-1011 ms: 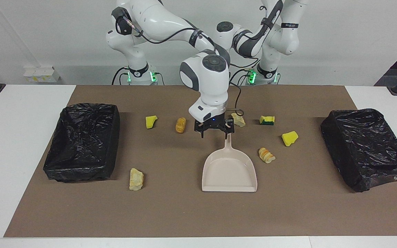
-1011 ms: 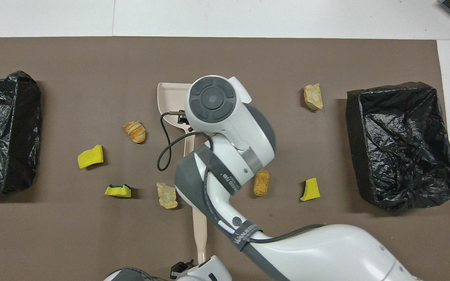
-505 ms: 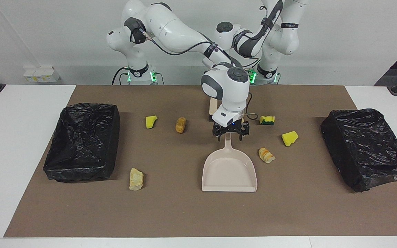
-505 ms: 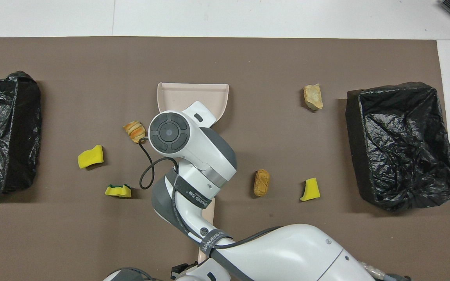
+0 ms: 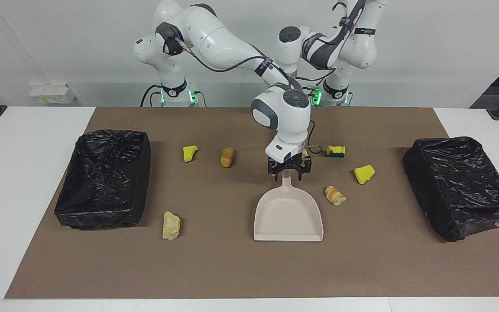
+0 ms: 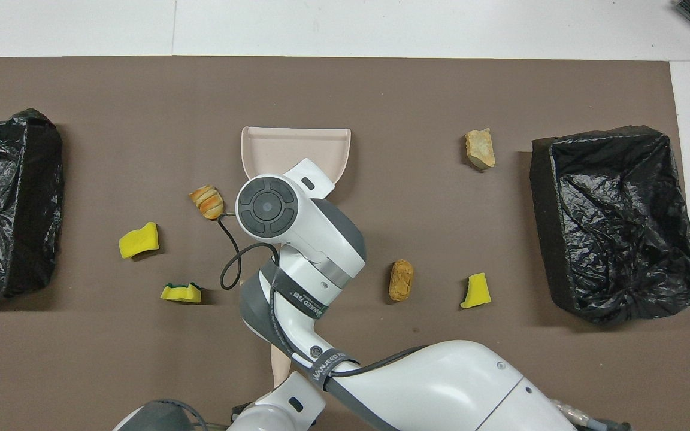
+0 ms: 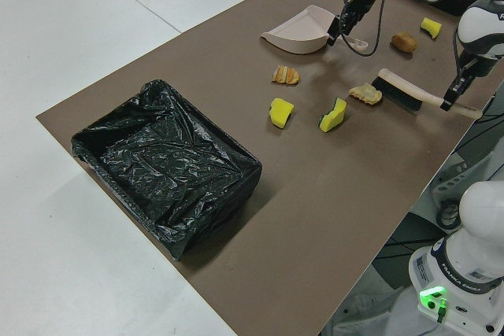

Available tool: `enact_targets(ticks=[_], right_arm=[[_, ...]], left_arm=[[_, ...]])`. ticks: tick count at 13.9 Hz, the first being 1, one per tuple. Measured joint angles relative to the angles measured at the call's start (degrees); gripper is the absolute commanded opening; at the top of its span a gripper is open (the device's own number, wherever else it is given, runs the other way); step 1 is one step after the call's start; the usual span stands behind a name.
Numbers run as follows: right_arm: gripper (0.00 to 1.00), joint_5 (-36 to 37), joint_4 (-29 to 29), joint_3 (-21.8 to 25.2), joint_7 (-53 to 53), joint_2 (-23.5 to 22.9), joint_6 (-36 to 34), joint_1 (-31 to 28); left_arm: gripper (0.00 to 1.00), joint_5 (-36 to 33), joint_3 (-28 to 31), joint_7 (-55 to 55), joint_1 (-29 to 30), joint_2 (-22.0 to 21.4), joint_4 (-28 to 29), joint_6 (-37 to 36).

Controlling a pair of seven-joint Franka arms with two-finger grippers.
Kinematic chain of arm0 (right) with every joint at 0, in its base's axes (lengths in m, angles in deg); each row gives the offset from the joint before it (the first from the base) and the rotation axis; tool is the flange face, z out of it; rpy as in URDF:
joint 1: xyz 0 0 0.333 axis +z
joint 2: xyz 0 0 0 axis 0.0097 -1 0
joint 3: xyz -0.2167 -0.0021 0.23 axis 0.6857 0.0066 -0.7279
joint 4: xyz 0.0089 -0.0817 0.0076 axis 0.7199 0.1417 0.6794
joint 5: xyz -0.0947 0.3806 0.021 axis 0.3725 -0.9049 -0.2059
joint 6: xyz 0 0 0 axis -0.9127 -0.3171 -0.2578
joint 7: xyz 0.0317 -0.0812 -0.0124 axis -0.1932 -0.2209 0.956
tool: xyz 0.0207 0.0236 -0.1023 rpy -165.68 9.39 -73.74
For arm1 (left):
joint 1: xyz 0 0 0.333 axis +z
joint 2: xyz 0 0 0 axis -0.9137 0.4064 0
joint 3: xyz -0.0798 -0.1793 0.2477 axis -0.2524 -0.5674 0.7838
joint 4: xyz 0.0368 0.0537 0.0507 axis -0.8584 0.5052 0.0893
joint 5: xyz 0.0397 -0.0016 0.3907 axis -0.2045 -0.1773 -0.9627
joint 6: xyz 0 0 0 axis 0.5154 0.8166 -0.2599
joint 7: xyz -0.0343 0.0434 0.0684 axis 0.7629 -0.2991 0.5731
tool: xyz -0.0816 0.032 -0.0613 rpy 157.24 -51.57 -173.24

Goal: Sweep and dump trash in bin
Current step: 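Grasp the dustpan with the right gripper while the left gripper lifts the brush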

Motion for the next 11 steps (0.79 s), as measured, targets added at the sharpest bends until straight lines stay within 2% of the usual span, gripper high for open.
enact_targets(ticks=[1, 2, 7, 11], right_arm=[[0.09, -0.07, 0.23, -0.03, -0.08, 0.09, 0.0, 0.0], [0.02, -0.46, 0.43, -0.03, -0.45, 0.18, 0.0, -0.01], [0.0, -2.43, 0.92, 0.14, -0.45, 1.13, 0.03, -0.54], [0.0, -2.47, 1.05, 0.12, 9.81, 4.71, -1.75, -3.87]], left_arm=[[0.0, -0.31, 0.0, -0.01, 0.86, -0.41, 0.0, -1.22], [0.0, -0.43, 0.01, -0.25, 1.76, -0.83, 0.0, -2.27], [0.0, -2.56, 0.12, -3.17, 8.46, -4.69, -0.04, -7.71], [0.0, -4.98, 0.23, -7.54, 15.52, -6.99, -1.22, -8.75]])
